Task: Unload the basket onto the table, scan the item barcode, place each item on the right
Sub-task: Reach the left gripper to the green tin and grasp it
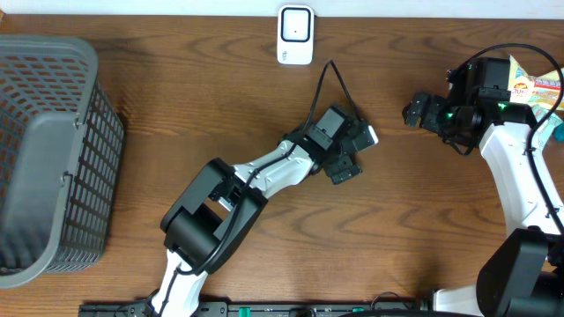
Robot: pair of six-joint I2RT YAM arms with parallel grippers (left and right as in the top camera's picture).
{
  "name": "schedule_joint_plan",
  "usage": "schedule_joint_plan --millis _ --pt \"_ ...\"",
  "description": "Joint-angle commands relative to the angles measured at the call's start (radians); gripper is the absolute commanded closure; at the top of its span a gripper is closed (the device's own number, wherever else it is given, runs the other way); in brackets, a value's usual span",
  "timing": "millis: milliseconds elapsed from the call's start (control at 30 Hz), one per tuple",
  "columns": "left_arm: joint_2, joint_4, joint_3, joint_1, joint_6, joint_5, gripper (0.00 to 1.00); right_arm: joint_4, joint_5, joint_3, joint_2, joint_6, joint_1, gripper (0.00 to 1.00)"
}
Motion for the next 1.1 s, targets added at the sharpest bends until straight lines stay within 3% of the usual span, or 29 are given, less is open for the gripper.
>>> schedule_joint_plan --millis 0,200,1067 --pt "0.009 -0.014 0.002 0.032 -0.037 0.06 0.04 -0.001 -0.01 -0.006 0.013 0.012 0.003 0.01" --pt "0.009 -0.022 0.002 0.054 -0.085 0.128 0.05 0.0 -0.01 -0.006 0.013 0.012 0.003 0.01" --pt "0.078 0.06 0.002 0.09 -0.028 0.128 0.05 -0.001 -0.036 -0.006 0.013 0.012 0.004 0.01"
